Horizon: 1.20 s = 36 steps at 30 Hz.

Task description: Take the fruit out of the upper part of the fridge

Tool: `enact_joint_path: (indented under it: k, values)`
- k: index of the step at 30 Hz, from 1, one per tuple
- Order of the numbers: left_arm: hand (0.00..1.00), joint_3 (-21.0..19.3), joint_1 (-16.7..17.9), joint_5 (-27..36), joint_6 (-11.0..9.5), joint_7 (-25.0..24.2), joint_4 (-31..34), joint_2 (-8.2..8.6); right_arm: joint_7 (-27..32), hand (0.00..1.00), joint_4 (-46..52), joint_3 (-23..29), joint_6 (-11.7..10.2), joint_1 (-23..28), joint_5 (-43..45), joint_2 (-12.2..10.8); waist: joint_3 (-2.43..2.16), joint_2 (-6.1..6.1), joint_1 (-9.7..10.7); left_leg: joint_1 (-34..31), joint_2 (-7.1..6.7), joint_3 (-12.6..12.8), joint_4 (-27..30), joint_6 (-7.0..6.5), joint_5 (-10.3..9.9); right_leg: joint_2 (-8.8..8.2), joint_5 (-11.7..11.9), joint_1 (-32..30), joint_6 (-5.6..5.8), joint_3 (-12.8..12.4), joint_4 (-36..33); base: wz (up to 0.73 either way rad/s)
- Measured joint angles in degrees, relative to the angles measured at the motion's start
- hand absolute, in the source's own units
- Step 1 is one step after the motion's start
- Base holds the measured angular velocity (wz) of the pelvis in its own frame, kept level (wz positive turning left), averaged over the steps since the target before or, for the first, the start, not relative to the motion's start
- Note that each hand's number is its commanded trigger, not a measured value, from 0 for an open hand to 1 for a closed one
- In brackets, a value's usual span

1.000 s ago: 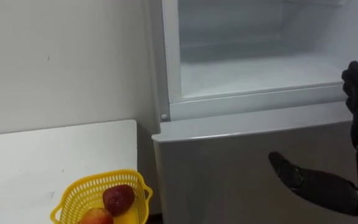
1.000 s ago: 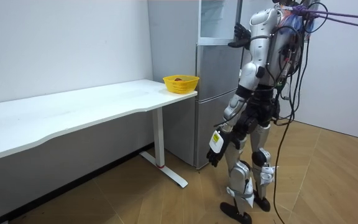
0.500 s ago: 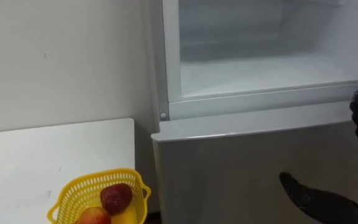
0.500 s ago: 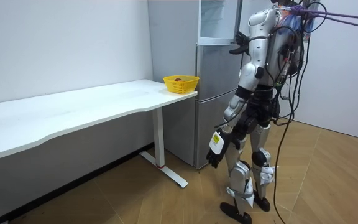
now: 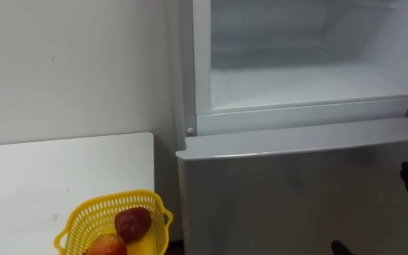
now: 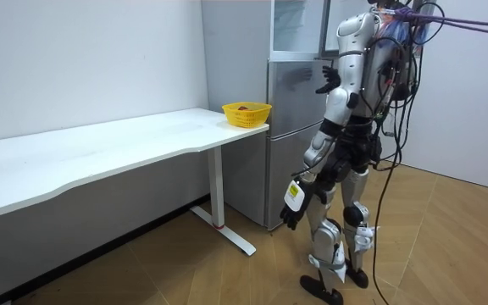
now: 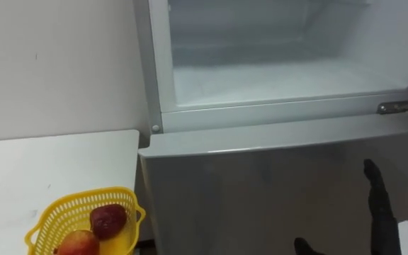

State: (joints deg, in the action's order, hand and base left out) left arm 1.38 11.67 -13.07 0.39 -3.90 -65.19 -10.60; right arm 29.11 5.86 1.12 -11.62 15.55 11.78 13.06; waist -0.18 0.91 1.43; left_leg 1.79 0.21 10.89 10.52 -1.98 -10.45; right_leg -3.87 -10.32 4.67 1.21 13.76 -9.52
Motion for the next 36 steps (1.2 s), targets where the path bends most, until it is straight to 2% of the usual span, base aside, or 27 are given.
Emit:
enact_joint_path:
  k: [7,11,13,16,22,25,27,29,31,34,36]
  values:
    - [0.00,1.10,-0.20,0.15,0.00,-0.06,0.00,0.04,-1.59,0.00,-10.51,-2.10,-0.50,0.14,-3.50,-0.62,0.14,-0.77,-0.15,0.52,0.08,0.12,0.19,0.02,-0.15,0.20,-0.01,0.31,0.02,-1.00,-0.06,-0.03]
    - [0.00,1.12,0.05,0.01,0.05,-0.07,0.01,0.54,-3.75,0.00,-16.22,-2.09,0.84,0.75,-4.68,-2.00,0.15,-1.38,-0.12,0.61,0.02,0.09,-0.01,0.01,-0.18,0.15,-0.09,0.26,0.10,-1.04,-0.06,0.00]
    - [0.00,1.12,0.37,0.02,0.16,-0.09,0.13,0.69,-4.87,0.00,-16.44,-2.14,1.72,1.57,-5.34,-2.47,0.03,-1.77,-0.06,0.62,-0.02,0.09,-0.11,0.01,-0.18,0.13,-0.19,0.25,0.13,-1.02,-0.05,0.00]
    - [0.00,1.09,0.36,0.06,0.83,-0.06,1.54,0.72,-5.46,0.00,-17.94,-2.40,1.68,1.54,-5.38,-2.53,-0.18,-2.07,0.07,0.75,-0.04,0.07,-0.26,0.03,-0.17,0.16,-0.19,0.64,0.13,-0.83,0.44,0.03]
    - [0.00,0.63,0.68,0.07,1.05,1.15,2.89,0.71,-8.97,0.00,-30.29,-3.27,1.78,1.01,-8.63,-3.65,-0.17,-1.51,-0.02,0.95,-0.05,-0.25,-0.20,0.13,-0.23,0.13,-0.18,1.56,0.15,0.04,0.96,0.06]
    - [0.00,0.38,0.82,0.11,1.05,2.02,3.00,0.70,-11.44,0.00,-36.97,-3.49,4.24,0.89,-10.51,-3.98,-0.04,-1.12,-0.15,0.79,-0.12,-0.29,-0.22,0.13,-0.24,0.02,-0.26,1.82,0.20,0.42,0.96,0.03]
    - [0.00,-0.20,0.89,0.10,1.06,2.22,3.11,0.65,-12.37,0.00,-40.72,-3.82,4.86,0.50,-12.71,-4.01,0.11,-0.77,-0.24,0.80,-0.14,-0.26,-0.22,0.10,-0.26,-0.03,-0.27,1.74,0.22,0.45,0.98,0.00]
    - [0.00,-0.90,0.95,0.01,1.12,2.70,3.13,0.49,-14.16,0.00,-50.77,-3.84,5.54,-2.21,-15.53,-4.00,0.07,0.02,-0.27,0.88,-0.15,-0.27,-0.22,0.06,-0.30,-0.02,-0.28,1.76,0.25,0.46,1.00,0.02]
    - [0.00,-1.46,1.18,0.02,1.36,2.85,3.17,0.51,-15.66,0.00,-55.99,-3.71,6.50,-3.29,-16.62,-4.01,0.05,0.32,-0.34,0.73,-0.17,-0.41,-0.23,0.04,-0.31,-0.03,-0.30,1.94,0.27,0.50,0.96,0.00]
    - [0.00,-2.35,1.63,0.03,2.14,2.80,3.19,0.73,-18.44,0.00,-61.42,-3.67,8.01,-3.90,-16.74,-4.31,0.07,0.52,-0.28,0.76,-0.17,-0.56,-0.13,0.04,-0.32,-0.03,-0.30,2.10,0.27,0.64,0.95,0.00]
    - [0.00,-2.57,1.61,-0.02,2.49,2.49,3.18,0.92,-19.96,0.00,-64.02,-3.62,8.27,-4.44,-16.65,-4.37,0.09,0.42,-0.29,0.77,-0.17,-0.40,-0.07,0.05,-0.34,-0.02,-0.30,2.11,0.27,0.62,0.96,0.00]
